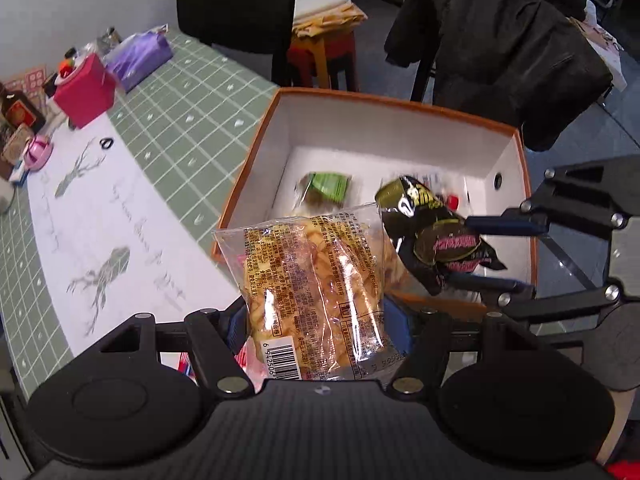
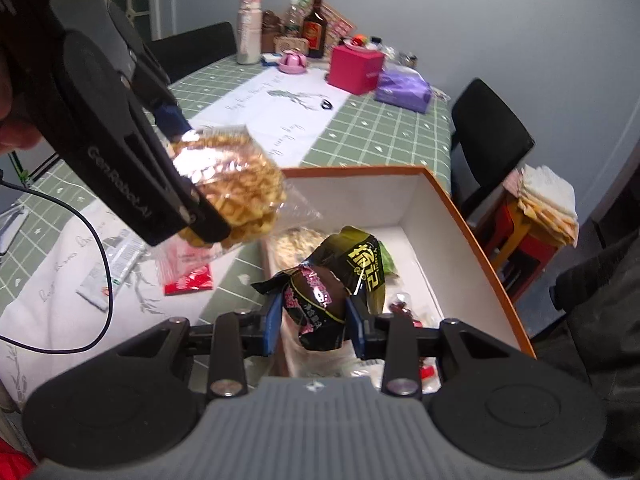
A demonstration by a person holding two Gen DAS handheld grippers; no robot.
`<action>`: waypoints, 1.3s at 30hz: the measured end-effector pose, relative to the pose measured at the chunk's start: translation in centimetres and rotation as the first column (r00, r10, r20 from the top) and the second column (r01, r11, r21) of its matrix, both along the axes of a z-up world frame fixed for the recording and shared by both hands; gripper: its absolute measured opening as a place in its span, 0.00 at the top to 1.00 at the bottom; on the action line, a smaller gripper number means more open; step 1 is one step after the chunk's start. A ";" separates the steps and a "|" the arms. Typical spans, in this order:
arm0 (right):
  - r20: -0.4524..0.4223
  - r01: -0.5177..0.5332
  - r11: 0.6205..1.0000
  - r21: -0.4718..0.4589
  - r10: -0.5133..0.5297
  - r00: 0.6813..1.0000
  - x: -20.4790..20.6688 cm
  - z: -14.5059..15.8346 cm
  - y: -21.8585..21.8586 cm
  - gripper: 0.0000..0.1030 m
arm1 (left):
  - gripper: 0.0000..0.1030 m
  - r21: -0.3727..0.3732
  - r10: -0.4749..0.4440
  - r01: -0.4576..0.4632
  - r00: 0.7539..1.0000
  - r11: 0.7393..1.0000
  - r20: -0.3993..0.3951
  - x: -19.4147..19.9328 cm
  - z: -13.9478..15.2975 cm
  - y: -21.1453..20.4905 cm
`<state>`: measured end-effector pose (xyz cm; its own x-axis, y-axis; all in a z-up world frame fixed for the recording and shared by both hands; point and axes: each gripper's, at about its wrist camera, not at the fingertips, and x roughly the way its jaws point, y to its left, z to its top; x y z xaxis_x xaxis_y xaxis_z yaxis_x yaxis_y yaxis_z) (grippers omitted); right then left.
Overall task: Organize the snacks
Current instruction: 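Lower the waffle bag and chocolate bag into the orange box and open both tools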
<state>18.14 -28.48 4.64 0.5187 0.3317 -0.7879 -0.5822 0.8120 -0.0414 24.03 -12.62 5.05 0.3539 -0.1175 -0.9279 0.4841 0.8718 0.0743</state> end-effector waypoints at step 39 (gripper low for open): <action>-0.180 0.096 0.980 -0.175 -0.128 0.975 5.0 -7.0 -2.1 0.43 | 0.11 -0.038 0.087 -0.085 0.995 0.996 0.046 7.1 -8.2 -3.1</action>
<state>23.12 -30.58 -2.35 0.3811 0.1381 -0.9142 -0.4981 0.8637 -0.0771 31.12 -15.73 -3.20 0.4074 -0.1180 -0.9056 0.4039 0.9126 0.0628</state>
